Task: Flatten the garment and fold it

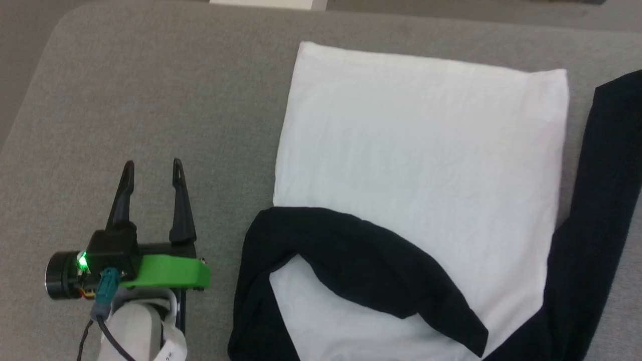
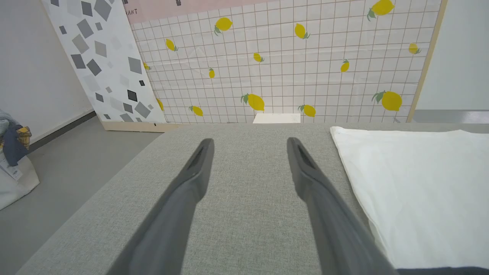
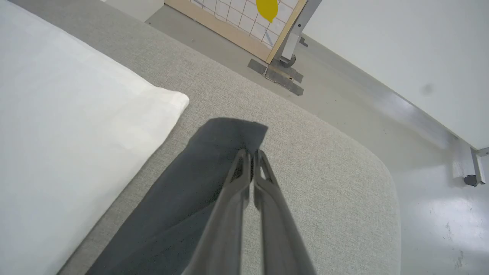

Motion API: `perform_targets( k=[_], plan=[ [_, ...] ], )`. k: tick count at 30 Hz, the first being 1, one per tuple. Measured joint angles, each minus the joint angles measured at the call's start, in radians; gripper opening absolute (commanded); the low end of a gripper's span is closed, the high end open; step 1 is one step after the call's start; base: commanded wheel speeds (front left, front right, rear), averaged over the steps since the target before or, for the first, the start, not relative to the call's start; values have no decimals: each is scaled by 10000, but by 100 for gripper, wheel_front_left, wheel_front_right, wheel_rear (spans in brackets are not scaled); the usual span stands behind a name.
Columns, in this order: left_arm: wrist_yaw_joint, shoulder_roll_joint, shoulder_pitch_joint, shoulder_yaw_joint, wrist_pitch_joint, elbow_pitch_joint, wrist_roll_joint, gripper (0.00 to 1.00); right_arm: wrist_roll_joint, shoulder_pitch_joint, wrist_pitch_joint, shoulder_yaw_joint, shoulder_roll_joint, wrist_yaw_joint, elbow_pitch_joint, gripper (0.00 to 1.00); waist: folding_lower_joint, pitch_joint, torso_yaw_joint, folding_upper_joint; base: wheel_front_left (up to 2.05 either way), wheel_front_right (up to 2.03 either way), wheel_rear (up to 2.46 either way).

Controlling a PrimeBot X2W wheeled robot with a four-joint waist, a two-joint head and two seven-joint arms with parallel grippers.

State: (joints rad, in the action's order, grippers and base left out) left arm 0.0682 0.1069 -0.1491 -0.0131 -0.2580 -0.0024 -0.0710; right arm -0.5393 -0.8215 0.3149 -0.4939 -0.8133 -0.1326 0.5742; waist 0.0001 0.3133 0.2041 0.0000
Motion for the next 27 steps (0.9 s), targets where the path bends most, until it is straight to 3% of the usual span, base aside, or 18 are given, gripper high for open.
perform_targets(
  k=[8,12,18,23,27],
  plan=[
    [-52,8,836,309,-2,-15,201,100,617,1486,-1430,738,6,0,-1699,0,-1,-1152,-583,0,0,0,0],
    [-52,23,1153,370,-2,-29,284,100,1210,2532,-1630,1264,247,0,-3419,0,-1,-1662,-843,0,0,0,0],
    [-56,10,1428,359,-2,-36,360,100,2134,4167,-1312,1996,1174,0,-6594,0,-1,-2308,-1037,0,0,0,0],
    [-67,-21,1470,353,-2,-2,360,100,2516,4780,-1078,1582,1887,0,-8562,0,-1,-2549,-977,0,0,0,0],
    [-117,-56,1468,339,0,82,359,100,2583,4774,-1043,514,2359,0,-8748,0,-1,-2539,-841,0,0,0,0]
  ],
)
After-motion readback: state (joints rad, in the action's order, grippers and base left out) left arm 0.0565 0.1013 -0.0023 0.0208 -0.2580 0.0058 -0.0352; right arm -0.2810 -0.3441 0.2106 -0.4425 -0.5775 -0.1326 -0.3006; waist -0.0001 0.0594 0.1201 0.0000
